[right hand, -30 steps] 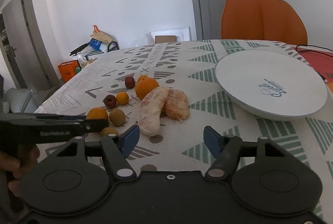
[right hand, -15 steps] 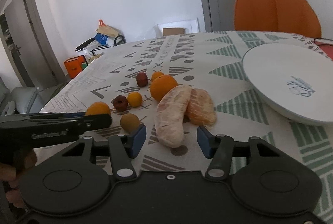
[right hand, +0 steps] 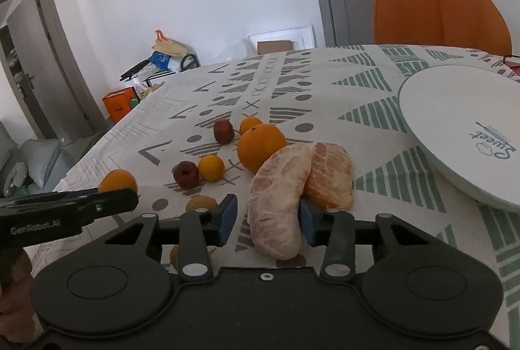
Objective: Organize fruits
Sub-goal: 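Lift the orange with the left tool while the right tool grips and lifts the peeled piece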
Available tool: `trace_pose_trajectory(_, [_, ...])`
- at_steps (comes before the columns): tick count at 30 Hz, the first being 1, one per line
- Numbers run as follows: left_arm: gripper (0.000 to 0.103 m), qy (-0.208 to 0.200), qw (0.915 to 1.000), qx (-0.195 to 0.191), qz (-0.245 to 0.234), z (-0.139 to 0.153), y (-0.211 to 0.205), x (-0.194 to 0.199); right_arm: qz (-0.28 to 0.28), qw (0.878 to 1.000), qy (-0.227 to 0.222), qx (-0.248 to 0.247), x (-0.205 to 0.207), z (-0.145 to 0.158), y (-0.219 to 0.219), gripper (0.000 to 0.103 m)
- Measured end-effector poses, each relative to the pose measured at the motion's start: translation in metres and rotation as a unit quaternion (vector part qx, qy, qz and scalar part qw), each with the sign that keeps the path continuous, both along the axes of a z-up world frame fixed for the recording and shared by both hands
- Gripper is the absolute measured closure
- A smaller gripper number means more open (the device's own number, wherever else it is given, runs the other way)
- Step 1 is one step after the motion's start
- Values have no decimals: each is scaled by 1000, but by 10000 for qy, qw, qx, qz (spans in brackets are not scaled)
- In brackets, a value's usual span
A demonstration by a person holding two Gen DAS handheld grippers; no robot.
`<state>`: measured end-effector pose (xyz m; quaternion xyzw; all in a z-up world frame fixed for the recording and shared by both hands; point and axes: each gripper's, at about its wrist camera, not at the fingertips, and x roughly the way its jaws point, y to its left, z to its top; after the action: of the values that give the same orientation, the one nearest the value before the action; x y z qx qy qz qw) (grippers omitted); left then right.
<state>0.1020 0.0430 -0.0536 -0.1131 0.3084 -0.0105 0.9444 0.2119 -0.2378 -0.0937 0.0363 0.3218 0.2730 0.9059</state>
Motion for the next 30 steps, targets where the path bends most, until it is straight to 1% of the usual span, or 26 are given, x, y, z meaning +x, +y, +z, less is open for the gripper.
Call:
trace_pose_trajectory(2, [68, -22, 10000, 14, -40, 1, -2, 0, -54, 10000, -18, -33, 1, 0, -1, 70])
trace_pose_trajectory(3, [68, -30, 10000, 11, -63, 2, -3, 0, -50, 10000, -5, -16, 2, 0, -2, 71])
trace_pose_trajectory(5, [68, -46, 9999, 7, -92, 3, -4, 0, -64, 10000, 25, 40, 1, 1, -4, 72])
trace_pose_trajectory(9, [68, -103, 9998, 61, -188, 9, -11, 1, -81, 9996, -154, 205, -10, 6, -15, 72])
trace_pose_trajectory(14, [68, -206, 9989, 175, -374, 18, -27, 2, -345, 9980, -208, 487, -16, 15, -39, 72])
trace_pose_trajectory(24, [68, -460, 9949, 385, -806, 36, -67, 10, -746, 9937, -519, 662, -25, 33, -83, 72])
trace_pose_trajectory(30, [68, -578, 9920, 406, -1044, 43, -91, 20, -986, 9905, -622, 730, -25, 37, -107, 72])
